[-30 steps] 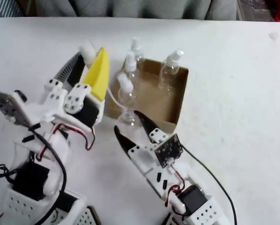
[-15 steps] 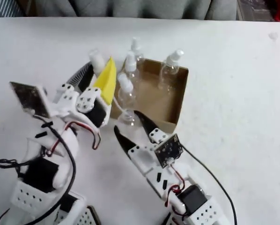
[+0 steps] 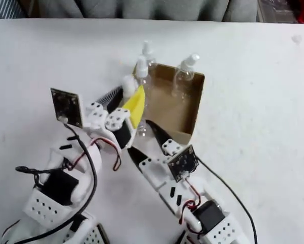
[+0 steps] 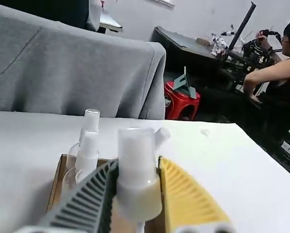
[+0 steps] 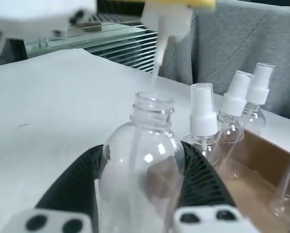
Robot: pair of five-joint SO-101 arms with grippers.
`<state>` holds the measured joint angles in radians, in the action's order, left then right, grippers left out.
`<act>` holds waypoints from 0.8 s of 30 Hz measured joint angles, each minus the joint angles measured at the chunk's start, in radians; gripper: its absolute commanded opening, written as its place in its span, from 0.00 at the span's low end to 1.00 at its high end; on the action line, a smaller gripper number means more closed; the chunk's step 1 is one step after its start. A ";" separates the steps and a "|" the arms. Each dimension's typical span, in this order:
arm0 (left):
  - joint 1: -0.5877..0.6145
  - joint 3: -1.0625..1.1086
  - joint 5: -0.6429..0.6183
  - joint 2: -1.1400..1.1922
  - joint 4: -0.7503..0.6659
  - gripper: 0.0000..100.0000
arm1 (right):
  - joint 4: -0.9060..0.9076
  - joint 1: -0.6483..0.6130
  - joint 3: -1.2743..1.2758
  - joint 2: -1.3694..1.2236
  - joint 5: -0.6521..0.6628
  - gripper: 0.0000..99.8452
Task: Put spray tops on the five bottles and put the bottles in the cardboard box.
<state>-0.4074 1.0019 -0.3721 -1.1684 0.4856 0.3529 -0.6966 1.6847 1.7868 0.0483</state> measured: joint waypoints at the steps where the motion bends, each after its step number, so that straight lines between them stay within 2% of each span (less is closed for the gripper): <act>1: 0.000 0.009 0.000 0.000 0.000 0.02 | 0.000 0.000 0.000 0.000 0.000 0.01; 13: -0.003 0.040 -0.002 0.000 0.000 0.02 | 0.000 0.000 0.000 0.000 0.000 0.01; 24: -0.003 0.038 -0.002 -0.017 0.081 0.02 | 0.002 -0.002 0.000 -0.002 0.003 0.01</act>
<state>-0.4104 1.0403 -0.3736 -1.1853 0.5669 0.3544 -0.6981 1.6847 1.7852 0.0514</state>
